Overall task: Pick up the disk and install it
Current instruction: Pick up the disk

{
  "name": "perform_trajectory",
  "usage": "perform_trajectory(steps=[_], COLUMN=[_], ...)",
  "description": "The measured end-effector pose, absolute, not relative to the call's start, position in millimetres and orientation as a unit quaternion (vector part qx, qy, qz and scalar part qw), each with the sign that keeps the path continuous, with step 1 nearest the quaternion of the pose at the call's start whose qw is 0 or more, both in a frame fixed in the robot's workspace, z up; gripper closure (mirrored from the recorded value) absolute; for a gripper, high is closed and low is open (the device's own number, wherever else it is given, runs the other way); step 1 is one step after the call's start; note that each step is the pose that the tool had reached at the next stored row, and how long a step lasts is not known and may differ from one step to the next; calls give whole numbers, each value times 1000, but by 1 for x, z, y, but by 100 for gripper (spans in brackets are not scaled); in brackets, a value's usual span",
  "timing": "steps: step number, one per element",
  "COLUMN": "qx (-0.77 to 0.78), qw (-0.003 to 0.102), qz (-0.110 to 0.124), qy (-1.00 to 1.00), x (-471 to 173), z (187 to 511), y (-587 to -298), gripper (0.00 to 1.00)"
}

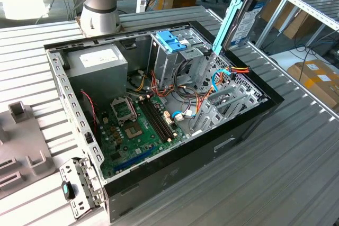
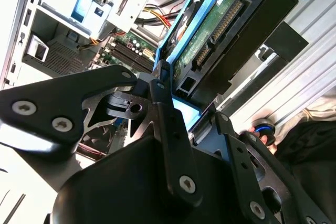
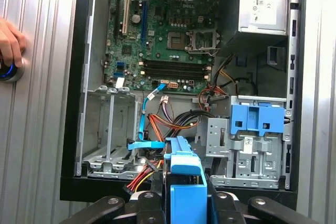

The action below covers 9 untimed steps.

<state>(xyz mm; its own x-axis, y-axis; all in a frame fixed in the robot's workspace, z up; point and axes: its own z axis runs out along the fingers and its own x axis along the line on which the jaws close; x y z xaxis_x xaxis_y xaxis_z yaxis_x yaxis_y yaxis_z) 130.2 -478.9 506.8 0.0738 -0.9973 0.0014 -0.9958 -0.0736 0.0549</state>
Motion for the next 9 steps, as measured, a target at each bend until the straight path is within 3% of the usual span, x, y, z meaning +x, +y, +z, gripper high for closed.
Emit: perform_trajectory(steps=[9], qx=[732], qw=[21], qz=[-18], qy=[-680], x=[131], z=[507], y=[-482], gripper=[63])
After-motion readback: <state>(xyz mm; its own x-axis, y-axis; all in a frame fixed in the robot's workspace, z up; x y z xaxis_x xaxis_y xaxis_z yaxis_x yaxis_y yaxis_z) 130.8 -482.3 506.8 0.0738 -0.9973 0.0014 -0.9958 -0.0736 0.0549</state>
